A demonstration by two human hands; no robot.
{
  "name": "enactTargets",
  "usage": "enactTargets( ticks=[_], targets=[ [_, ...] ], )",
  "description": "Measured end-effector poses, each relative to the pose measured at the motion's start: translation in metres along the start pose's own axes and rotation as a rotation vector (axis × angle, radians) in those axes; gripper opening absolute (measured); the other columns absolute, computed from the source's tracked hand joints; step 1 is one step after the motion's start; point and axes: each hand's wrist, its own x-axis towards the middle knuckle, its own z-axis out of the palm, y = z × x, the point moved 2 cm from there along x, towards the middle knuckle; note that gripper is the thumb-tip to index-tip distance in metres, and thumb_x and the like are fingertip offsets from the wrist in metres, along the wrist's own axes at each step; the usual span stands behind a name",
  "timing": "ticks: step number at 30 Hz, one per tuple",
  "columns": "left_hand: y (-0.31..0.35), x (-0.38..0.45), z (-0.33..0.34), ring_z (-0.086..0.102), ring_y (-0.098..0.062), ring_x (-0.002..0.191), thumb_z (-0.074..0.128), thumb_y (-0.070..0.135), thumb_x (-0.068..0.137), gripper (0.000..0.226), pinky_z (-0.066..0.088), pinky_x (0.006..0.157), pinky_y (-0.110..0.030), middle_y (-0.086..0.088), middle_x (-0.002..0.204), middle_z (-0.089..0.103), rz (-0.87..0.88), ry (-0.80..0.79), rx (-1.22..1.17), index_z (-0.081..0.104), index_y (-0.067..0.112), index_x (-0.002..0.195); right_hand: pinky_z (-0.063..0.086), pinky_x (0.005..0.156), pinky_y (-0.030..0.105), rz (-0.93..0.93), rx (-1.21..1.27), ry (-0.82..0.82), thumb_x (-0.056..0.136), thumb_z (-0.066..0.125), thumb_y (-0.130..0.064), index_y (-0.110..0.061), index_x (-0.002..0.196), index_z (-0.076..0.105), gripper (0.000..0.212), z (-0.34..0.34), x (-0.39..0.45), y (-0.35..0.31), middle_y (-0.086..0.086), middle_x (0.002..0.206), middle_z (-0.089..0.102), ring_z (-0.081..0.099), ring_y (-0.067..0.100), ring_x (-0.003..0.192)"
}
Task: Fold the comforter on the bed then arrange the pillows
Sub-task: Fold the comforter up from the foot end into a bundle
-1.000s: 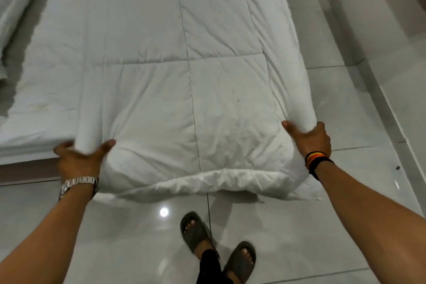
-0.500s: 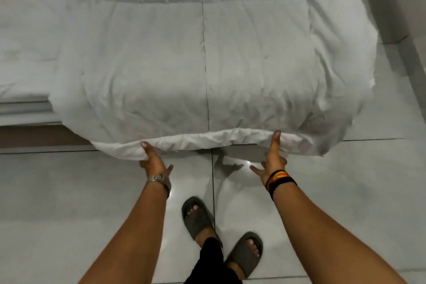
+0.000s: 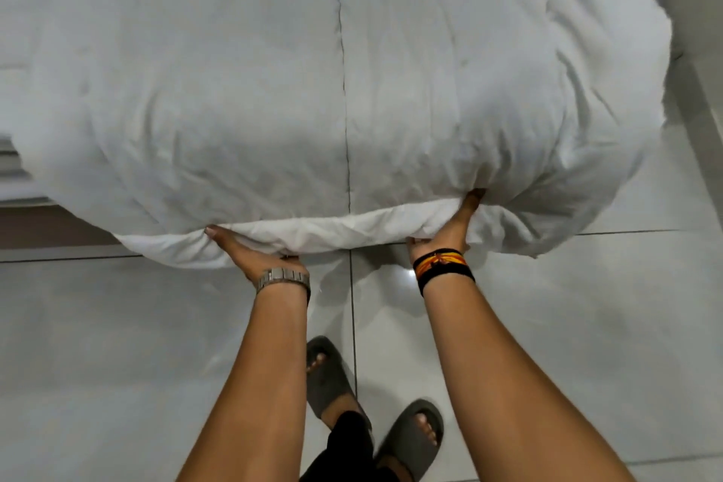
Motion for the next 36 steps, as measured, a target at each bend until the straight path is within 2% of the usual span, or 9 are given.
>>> enactTargets(
  ticks=[5, 7, 10, 15, 20, 23, 29, 33, 36],
  targets=[
    [0.006, -0.006, -0.012, 0.069, -0.028, 0.121, 0.07, 0.075, 0.08, 0.074, 0.053, 0.106, -0.05, -0.003, 0.132, 0.072, -0.06, -0.059, 0.094, 0.064, 0.03, 0.139, 0.042, 0.119, 0.054, -0.015, -0.125, -0.127, 0.093, 0.064, -0.06, -0.022, 0.16, 0.04, 0.081, -0.012, -0.006, -0.012, 0.011, 0.157, 0.052, 0.053, 0.034, 0.142],
    [0.009, -0.015, -0.022, 0.072, -0.029, 0.116, 0.073, 0.075, 0.077, 0.074, 0.06, 0.093, -0.049, -0.003, 0.122, 0.077, -0.1, -0.066, 0.134, 0.068, 0.029, 0.135, 0.047, 0.115, 0.053, 0.06, -0.152, -0.184, 0.095, 0.064, -0.061, -0.018, 0.152, 0.053, 0.072, -0.027, -0.011, -0.014, 0.014, 0.148, 0.062, 0.059, 0.036, 0.137],
    [0.009, -0.035, -0.04, 0.067, -0.031, 0.124, 0.071, 0.077, 0.077, 0.081, 0.054, 0.104, -0.05, -0.008, 0.132, 0.071, -0.159, -0.078, 0.153, 0.064, 0.027, 0.14, 0.057, 0.101, 0.049, 0.139, -0.116, -0.214, 0.095, 0.067, -0.058, -0.018, 0.141, 0.065, 0.062, -0.054, -0.023, -0.016, 0.012, 0.133, 0.073, 0.068, 0.034, 0.124],
    [0.008, -0.042, -0.034, 0.064, -0.032, 0.127, 0.062, 0.084, 0.078, 0.085, 0.047, 0.112, -0.052, -0.009, 0.14, 0.066, -0.182, -0.115, 0.152, 0.06, 0.028, 0.142, 0.061, 0.089, 0.051, 0.225, -0.137, -0.25, 0.081, 0.072, -0.074, -0.015, 0.134, 0.066, 0.079, -0.047, -0.03, -0.024, 0.017, 0.119, 0.078, 0.073, 0.037, 0.113],
    [0.004, -0.005, -0.015, 0.064, -0.03, 0.128, 0.054, 0.084, 0.084, 0.084, 0.047, 0.112, -0.051, -0.008, 0.141, 0.066, -0.107, -0.193, 0.111, 0.057, 0.027, 0.145, 0.051, 0.109, 0.06, 0.179, -0.061, -0.336, 0.082, 0.068, -0.079, -0.017, 0.143, 0.062, 0.087, -0.012, 0.008, -0.023, 0.019, 0.131, 0.073, 0.067, 0.041, 0.124],
    [0.006, 0.018, -0.004, 0.064, -0.026, 0.128, 0.05, 0.082, 0.087, 0.078, 0.047, 0.112, -0.051, -0.003, 0.14, 0.067, -0.057, -0.243, 0.078, 0.057, 0.031, 0.145, 0.047, 0.114, 0.056, 0.176, 0.01, -0.478, 0.087, 0.061, -0.08, -0.02, 0.145, 0.062, 0.083, 0.004, 0.025, -0.018, 0.015, 0.137, 0.071, 0.063, 0.037, 0.131],
    [0.005, 0.032, 0.008, 0.061, -0.031, 0.132, 0.047, 0.082, 0.089, 0.077, 0.042, 0.115, -0.054, -0.005, 0.144, 0.064, -0.075, -0.286, 0.08, 0.058, 0.03, 0.145, 0.041, 0.119, 0.06, 0.144, 0.025, -0.489, 0.089, 0.064, -0.074, -0.02, 0.146, 0.061, 0.079, 0.002, 0.034, -0.016, 0.014, 0.142, 0.068, 0.061, 0.039, 0.135],
    [0.005, 0.008, 0.002, 0.064, -0.029, 0.123, 0.055, 0.083, 0.083, 0.069, 0.055, 0.092, -0.049, -0.006, 0.14, 0.063, -0.149, -0.182, 0.136, 0.063, 0.031, 0.127, 0.04, 0.118, 0.061, 0.228, -0.04, -0.504, 0.086, 0.065, -0.074, -0.021, 0.147, 0.061, 0.081, -0.013, -0.001, -0.023, 0.015, 0.142, 0.068, 0.059, 0.04, 0.135],
    [0.013, -0.032, -0.007, 0.066, -0.029, 0.117, 0.067, 0.082, 0.075, 0.072, 0.059, 0.082, -0.048, -0.008, 0.139, 0.064, -0.188, -0.105, 0.161, 0.063, 0.029, 0.124, 0.042, 0.118, 0.056, 0.215, -0.071, -0.39, 0.094, 0.06, -0.069, -0.023, 0.148, 0.06, 0.071, -0.045, -0.046, -0.026, 0.011, 0.142, 0.069, 0.06, 0.037, 0.135]
  ],
)
